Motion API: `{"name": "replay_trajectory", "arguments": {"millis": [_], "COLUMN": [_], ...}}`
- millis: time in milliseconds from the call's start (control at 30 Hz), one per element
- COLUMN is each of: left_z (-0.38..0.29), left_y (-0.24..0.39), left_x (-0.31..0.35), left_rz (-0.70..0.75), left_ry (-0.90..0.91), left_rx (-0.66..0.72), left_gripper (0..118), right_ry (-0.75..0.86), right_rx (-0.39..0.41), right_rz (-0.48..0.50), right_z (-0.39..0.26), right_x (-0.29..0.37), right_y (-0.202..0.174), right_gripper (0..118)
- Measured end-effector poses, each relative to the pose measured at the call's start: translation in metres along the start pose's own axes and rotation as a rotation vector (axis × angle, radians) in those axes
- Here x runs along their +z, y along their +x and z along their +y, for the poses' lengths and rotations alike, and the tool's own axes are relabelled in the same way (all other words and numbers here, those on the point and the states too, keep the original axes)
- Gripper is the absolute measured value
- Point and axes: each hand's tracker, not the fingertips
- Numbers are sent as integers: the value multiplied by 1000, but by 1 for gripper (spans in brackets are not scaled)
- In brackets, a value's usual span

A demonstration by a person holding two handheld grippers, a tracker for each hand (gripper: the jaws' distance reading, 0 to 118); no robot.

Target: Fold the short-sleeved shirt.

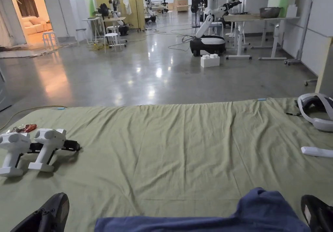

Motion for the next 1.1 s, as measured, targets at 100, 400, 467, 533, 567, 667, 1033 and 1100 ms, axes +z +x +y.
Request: {"name": "replay_trajectory", "arguments": {"millis": [100, 400, 467, 533, 567, 667, 1033, 1100], "left_z": [-3, -62, -92, -126, -143, -190, -264, -263], "left_y": [-2, -38, -49, -62, -68, -82, -67, -48], "left_x": [-5, -96, -138, -183, -205, -265, -345, -347], "left_rz": [-18, -112, -92, -105, -113, -76, 15, 24], "left_ry": [-29, -341, -482, -609, -671, -820, -1012, -1022], "left_rx": [35, 199, 194, 225, 240, 272, 112, -11], "left_gripper": [1, 80, 80, 80, 80, 80, 18, 8], "right_ry": [1, -120, -174, -235, -258, -340, -533, -543], "right_rx": [44, -37, -83, -121, -134, -156, -285, -290], "right_rz": [-6, 48, 64, 72, 77, 76, 16, 10], "right_z": [-1, -24, -34, -47, -53, -71, -112, -116], "right_x": [-4, -29, -36, -43, -46, -53, -77, -81], "right_y": [-10, 6, 12, 19, 22, 34, 74, 76], "right_gripper": [2, 2, 2, 2, 2, 2, 3, 3]}}
